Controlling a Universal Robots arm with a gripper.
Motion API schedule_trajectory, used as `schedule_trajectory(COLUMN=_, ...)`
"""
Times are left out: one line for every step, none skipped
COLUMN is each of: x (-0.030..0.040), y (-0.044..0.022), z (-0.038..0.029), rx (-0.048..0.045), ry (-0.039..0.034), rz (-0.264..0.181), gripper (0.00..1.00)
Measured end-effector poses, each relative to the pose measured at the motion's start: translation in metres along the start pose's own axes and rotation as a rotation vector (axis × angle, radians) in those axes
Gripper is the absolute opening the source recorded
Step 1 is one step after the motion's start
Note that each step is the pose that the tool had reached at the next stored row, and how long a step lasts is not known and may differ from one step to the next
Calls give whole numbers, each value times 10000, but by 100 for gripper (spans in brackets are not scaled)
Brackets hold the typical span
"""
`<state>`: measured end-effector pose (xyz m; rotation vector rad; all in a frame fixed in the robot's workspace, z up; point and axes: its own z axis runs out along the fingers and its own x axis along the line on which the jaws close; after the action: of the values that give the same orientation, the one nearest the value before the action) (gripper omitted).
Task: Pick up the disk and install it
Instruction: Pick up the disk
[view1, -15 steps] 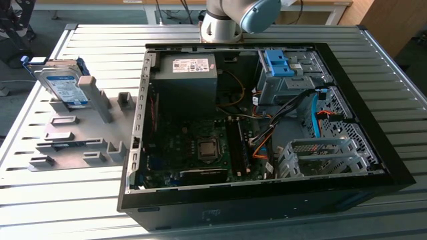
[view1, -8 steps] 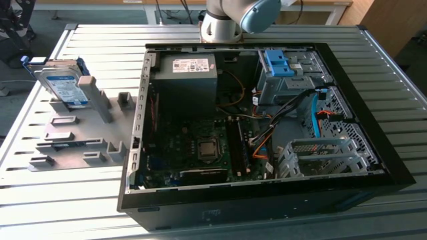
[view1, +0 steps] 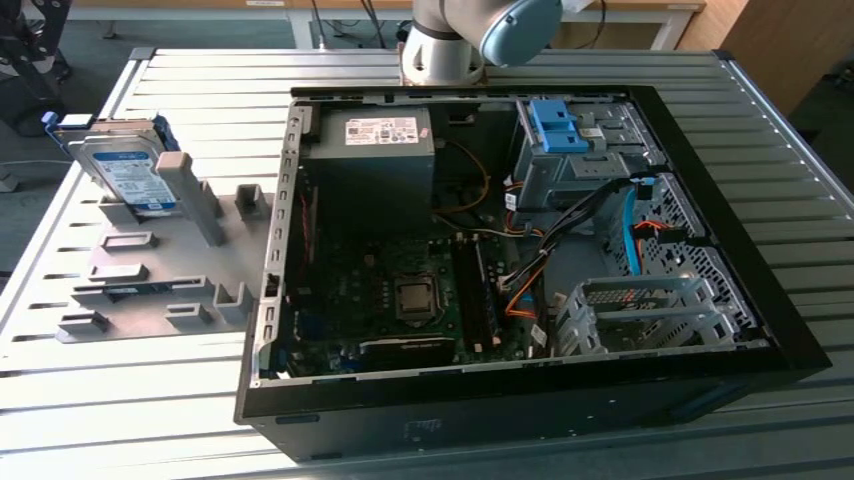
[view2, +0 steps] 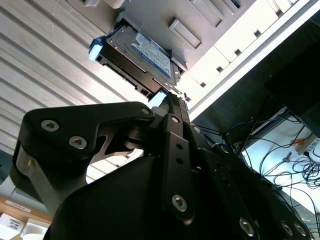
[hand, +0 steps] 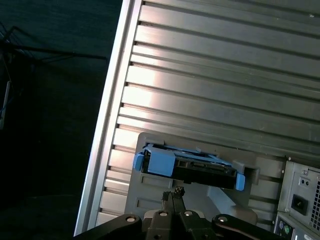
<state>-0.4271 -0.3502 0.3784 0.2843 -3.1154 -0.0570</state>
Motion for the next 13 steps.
schedule_trajectory(x=0, y=0, z=0, rx=0, ry=-1, rz=-2, gripper=11)
schedule_trajectory(x=0, y=0, z=0, rx=0, ry=0, rz=-4, gripper=11)
schedule_trajectory(x=0, y=0, z=0, rx=0, ry=0, rz=-8, gripper=11)
schedule_trajectory(x=0, y=0, z=0, rx=0, ry=0, rz=-12, gripper=11)
schedule_trajectory(x=0, y=0, z=0, rx=0, ry=0, rz=-20, gripper=11)
schedule_trajectory(x=0, y=0, z=0, rx=0, ry=1, rz=-30, gripper=11)
schedule_trajectory(x=0, y=0, z=0, rx=1, ry=2, rz=-45, gripper=11)
schedule_trajectory(x=0, y=0, z=0, rx=1, ry=2, rz=-62, gripper=11)
schedule_trajectory(x=0, y=0, z=0, rx=1, ry=2, rz=-80, gripper=11)
schedule_trajectory(x=0, y=0, z=0, rx=1, ry=3, rz=-95, gripper=11)
schedule_trajectory(x=0, y=0, z=0, rx=1, ry=4, rz=-111, gripper=11)
schedule_trajectory(x=0, y=0, z=0, rx=1, ry=4, rz=-128, gripper=11)
schedule_trajectory(x=0, y=0, z=0, rx=1, ry=5, rz=-145, gripper=11)
